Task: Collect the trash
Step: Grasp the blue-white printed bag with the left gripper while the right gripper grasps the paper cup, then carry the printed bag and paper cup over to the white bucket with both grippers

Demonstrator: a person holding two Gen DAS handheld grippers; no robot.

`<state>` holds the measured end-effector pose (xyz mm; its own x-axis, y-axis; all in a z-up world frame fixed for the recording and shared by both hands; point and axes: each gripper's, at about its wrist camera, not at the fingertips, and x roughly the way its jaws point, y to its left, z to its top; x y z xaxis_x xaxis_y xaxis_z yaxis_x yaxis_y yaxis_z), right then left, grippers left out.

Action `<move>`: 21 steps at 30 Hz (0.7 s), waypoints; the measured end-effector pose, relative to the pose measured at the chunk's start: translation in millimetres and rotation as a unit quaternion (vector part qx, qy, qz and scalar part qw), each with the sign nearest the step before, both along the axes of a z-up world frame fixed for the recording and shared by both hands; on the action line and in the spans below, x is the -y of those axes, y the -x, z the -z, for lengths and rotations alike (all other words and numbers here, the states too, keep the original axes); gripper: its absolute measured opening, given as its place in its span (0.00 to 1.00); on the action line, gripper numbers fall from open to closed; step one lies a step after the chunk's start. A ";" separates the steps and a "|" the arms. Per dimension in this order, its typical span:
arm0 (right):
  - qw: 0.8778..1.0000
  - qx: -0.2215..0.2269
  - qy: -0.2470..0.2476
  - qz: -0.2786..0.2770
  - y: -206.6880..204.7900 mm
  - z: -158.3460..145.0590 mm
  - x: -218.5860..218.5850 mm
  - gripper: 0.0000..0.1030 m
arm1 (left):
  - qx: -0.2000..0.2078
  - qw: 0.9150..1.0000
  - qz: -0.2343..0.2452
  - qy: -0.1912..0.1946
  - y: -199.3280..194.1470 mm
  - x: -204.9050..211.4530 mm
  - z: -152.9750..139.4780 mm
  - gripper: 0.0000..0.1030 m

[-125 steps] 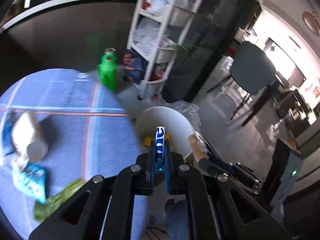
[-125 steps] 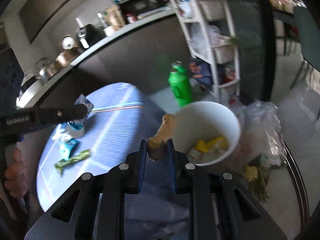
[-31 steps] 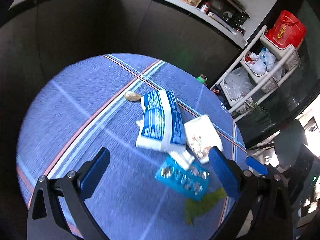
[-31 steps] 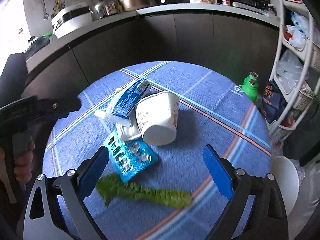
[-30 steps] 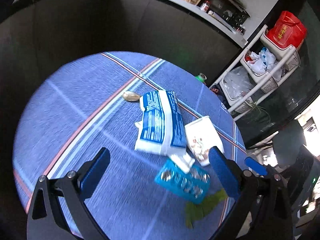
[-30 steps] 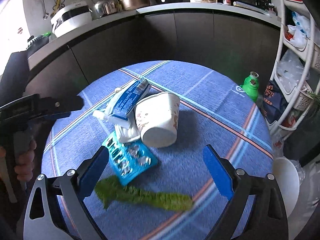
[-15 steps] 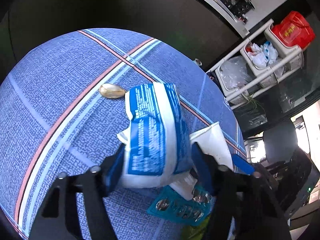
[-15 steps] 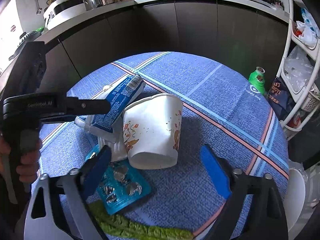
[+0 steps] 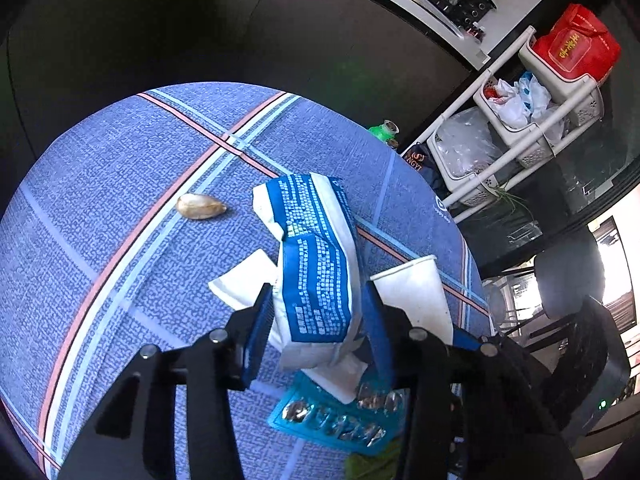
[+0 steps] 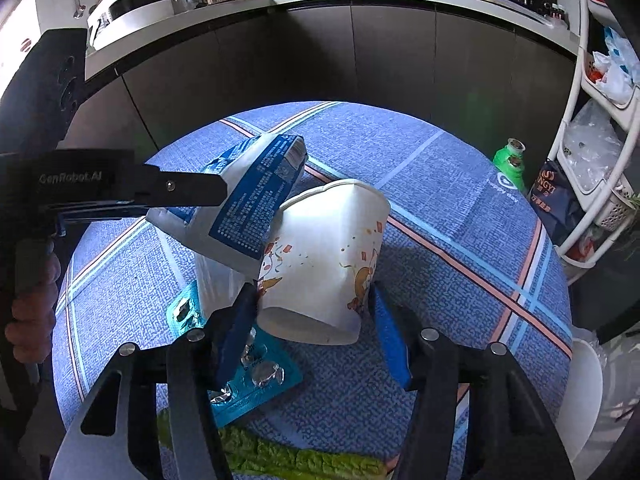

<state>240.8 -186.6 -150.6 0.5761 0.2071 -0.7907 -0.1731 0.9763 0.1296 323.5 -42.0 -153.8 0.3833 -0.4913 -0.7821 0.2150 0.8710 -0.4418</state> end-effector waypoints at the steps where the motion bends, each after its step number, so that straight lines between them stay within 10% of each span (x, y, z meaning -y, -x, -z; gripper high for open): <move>1: 1.000 0.000 0.002 0.002 1.1 -0.7 1.1 0.52 | 0.004 1.000 0.001 -0.007 0.6 2.9 -0.9 0.38; 2: 1.000 0.002 0.008 0.006 2.5 -1.7 2.5 0.52 | 0.010 1.000 0.001 -0.013 1.7 4.1 -2.8 0.12; 4: 1.000 0.006 0.006 0.010 6.1 -4.5 7.3 0.52 | 0.017 1.000 0.003 -0.003 5.7 4.3 -10.1 0.09; 21: 0.993 0.093 -0.039 0.067 86.0 -73.3 57.8 0.52 | 0.118 0.992 0.035 -0.002 79.6 23.6 -103.3 0.07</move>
<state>154.8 -244.4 -77.4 0.7371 0.1749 -0.6528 -0.0702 0.9805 0.1833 243.9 -65.5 -50.5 0.5216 -0.5203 -0.6762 0.3716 0.8520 -0.3689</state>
